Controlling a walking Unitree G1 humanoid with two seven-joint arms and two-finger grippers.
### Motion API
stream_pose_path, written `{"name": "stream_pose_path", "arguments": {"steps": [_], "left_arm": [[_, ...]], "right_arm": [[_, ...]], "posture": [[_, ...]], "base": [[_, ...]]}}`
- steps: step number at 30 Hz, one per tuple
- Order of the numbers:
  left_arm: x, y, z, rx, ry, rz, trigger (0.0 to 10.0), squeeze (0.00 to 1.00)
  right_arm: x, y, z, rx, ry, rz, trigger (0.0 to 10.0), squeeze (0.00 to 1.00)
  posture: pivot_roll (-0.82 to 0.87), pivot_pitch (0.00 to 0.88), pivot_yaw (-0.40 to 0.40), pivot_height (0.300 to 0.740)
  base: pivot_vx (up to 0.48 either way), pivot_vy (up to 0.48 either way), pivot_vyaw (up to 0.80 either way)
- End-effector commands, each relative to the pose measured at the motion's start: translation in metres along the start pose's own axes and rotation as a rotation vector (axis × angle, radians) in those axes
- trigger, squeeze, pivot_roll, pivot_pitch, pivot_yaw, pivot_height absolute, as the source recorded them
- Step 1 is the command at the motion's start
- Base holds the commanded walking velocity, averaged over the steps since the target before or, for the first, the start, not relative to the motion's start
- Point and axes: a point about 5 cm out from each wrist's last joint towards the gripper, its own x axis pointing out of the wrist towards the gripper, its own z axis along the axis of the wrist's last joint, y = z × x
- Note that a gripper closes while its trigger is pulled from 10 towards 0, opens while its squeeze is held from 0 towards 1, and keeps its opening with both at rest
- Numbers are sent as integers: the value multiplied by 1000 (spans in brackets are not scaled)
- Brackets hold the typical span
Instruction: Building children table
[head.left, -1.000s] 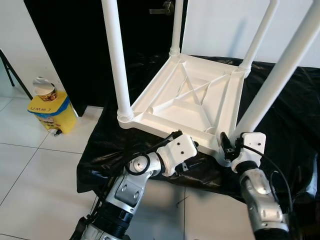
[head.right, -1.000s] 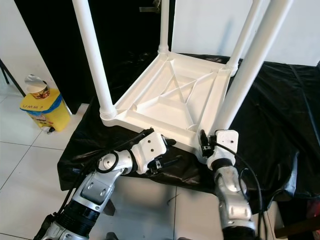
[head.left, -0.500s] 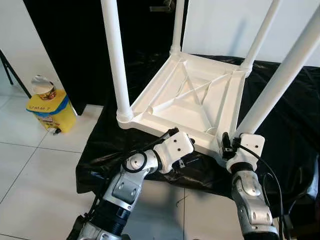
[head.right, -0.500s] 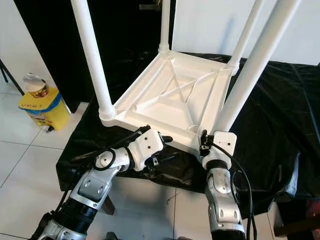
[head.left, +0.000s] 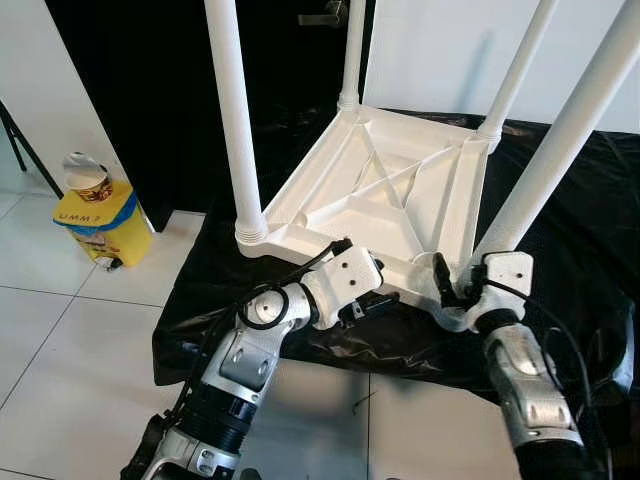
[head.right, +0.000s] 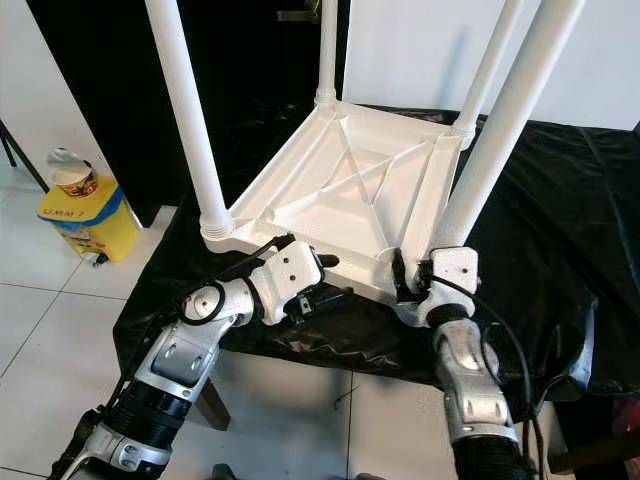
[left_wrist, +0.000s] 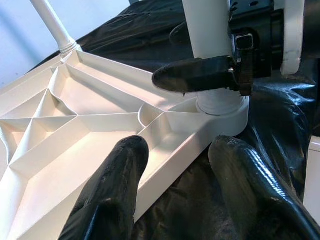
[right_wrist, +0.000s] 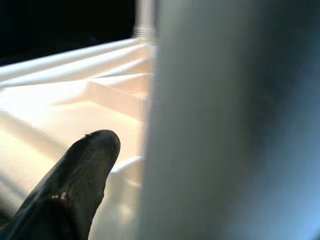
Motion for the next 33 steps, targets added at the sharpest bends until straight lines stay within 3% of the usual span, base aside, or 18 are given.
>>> {"name": "stream_pose_path", "arguments": {"steps": [1,4,14,15,16,17,28,30,33], "left_arm": [[1,6,0,8,5,123,10000,0],[-3,8,-2,6,18,142,10000,0],[-4,8,-1,3,17,143,10000,0],[-4,9,0,4,16,145,10000,0],[-4,9,0,4,16,145,10000,0],[-4,10,0,5,15,150,10000,0],[-4,11,-1,-6,13,171,10000,0],[-3,10,0,-8,10,170,10000,0],[-3,11,0,-8,9,170,10000,0]], "right_arm": [[1,1,-2,19,4,67,10000,0],[-2,-2,-7,3,29,201,10000,0],[-2,-10,-14,-22,83,338,10000,0],[1,-15,-15,-31,95,350,4745,0],[1,-15,-15,-31,95,350,4745,0],[2,-19,-16,-33,100,357,0,0],[-2,-23,-23,-25,129,363,0,0],[-2,-23,-23,-14,133,303,10000,0],[-2,-24,-24,-8,143,221,10000,0]], "posture": [[19,0,-74,740],[20,0,-73,740],[32,0,-66,740],[34,0,-69,740],[34,0,-69,740],[35,0,-72,740],[24,0,-83,740],[17,0,-80,740],[13,0,-76,740]], "base": [[0,0,0],[0,0,0],[0,0,0],[0,0,0],[0,0,0],[0,0,0],[0,0,0],[0,0,0],[0,0,0]]}}
